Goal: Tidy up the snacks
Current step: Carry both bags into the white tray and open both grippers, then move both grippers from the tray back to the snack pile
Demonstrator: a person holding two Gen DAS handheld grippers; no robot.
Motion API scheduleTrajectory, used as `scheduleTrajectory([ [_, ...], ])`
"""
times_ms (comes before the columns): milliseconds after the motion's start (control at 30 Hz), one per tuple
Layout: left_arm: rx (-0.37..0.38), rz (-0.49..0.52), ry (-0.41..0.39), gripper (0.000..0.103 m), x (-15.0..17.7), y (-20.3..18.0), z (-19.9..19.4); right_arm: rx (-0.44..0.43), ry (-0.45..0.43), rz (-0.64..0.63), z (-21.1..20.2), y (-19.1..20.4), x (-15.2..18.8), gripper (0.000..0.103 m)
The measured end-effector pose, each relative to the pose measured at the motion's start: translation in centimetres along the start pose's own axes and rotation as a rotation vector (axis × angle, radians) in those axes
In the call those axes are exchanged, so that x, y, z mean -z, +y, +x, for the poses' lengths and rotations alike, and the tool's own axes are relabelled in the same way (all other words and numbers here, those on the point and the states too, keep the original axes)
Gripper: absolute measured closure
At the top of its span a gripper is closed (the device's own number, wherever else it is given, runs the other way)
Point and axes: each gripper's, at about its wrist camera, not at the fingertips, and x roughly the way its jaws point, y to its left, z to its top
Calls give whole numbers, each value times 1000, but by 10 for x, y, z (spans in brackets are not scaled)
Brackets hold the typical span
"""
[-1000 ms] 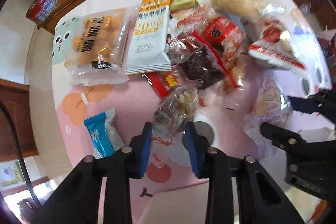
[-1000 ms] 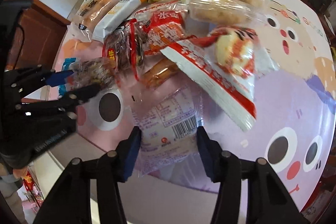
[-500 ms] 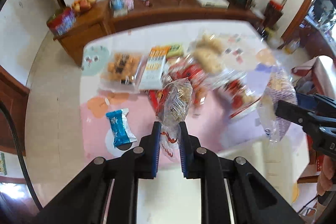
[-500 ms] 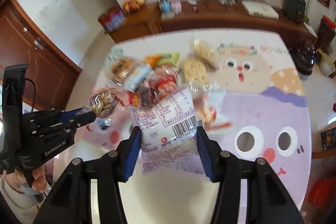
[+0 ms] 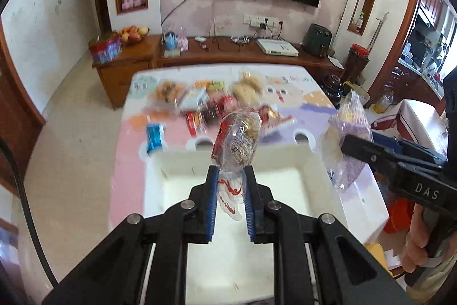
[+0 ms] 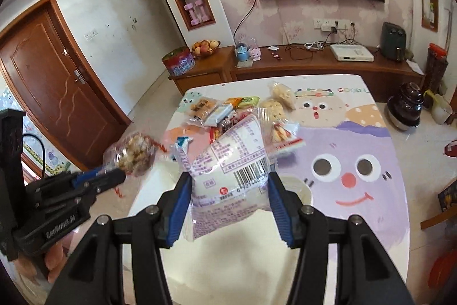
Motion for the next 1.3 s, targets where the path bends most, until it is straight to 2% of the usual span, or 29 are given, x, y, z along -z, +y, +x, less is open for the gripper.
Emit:
scheduleTrajectory([
  [200, -48, -20, 56, 89, 41, -9, 22, 46, 22, -31, -6, 4, 37, 49],
  [433, -40, -37, 113, 87, 59, -17, 38, 64, 78, -30, 0, 6, 62, 47],
  [467, -42, -38, 118, 79, 62, -19, 37, 69, 83, -33, 0, 8, 64, 45],
  [500, -44, -42, 122, 66, 65, -19, 38, 77, 84, -38, 0, 10, 65, 44],
  [533, -50, -48, 123, 59, 66, -20, 38, 81, 80, -41, -1, 11, 67, 44],
  [567, -57, -50, 119, 40, 67, -20, 36, 83, 76, -42, -3, 12, 69, 44],
  [600, -61, -54, 108, 25, 67, -20, 33, 81, 70, -42, -3, 12, 70, 44],
  [667, -63, -62, 79, 18, 67, -19, 27, 82, 54, -38, -7, 12, 70, 43],
  [1067, -64, -58, 30, 18, 70, -19, 19, 87, 35, -20, -12, 15, 72, 41],
  [1300, -56, -58, 8, 18, 66, -16, 20, 150, -49, -39, -27, 21, 81, 41],
])
